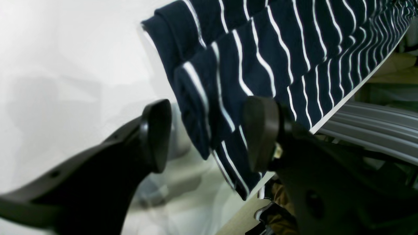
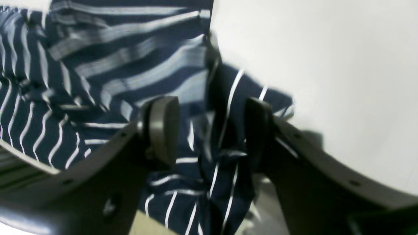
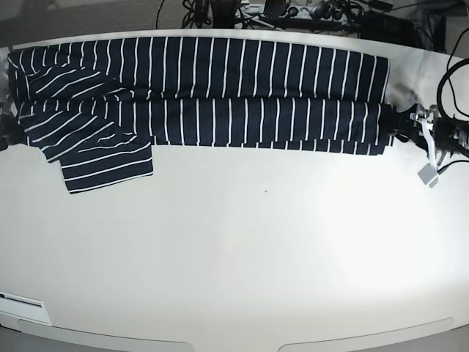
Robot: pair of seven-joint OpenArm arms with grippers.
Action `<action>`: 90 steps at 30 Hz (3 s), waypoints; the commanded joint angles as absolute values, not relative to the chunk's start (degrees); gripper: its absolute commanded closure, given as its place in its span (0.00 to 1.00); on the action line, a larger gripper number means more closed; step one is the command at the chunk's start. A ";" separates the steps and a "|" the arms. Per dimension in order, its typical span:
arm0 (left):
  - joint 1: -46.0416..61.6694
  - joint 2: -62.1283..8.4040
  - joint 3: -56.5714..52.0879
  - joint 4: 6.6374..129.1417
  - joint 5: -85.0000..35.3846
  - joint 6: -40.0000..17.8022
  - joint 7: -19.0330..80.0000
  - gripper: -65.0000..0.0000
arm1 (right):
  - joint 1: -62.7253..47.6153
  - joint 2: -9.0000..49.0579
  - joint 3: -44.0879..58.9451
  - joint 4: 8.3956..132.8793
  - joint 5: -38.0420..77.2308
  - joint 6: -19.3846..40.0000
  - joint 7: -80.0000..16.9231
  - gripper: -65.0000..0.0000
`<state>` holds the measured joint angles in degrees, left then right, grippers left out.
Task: Fold the T-shirt properly
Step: 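Lower the folded hem with both grippers and flatten it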
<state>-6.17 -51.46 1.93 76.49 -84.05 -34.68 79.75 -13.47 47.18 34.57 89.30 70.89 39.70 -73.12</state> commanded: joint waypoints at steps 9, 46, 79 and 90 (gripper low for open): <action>-7.01 -53.12 1.28 77.14 -85.00 -33.76 80.00 0.42 | -9.50 45.71 35.79 90.00 80.38 40.00 -66.15 0.47; -7.01 -48.42 1.28 77.14 -85.00 -33.39 79.94 0.42 | 1.76 29.36 16.80 68.75 36.58 32.01 -40.40 0.47; -7.03 -48.42 1.28 77.14 -85.00 -33.43 79.68 0.42 | -2.98 37.58 16.91 101.89 85.00 40.00 -80.00 1.00; -7.03 -48.42 1.28 77.14 -85.00 -33.41 79.68 0.42 | -17.63 44.38 16.91 112.73 85.00 40.00 -80.00 1.00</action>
<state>-6.17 -46.94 1.91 76.51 -84.01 -33.43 79.55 -18.17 43.20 16.32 111.94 83.61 39.92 -80.82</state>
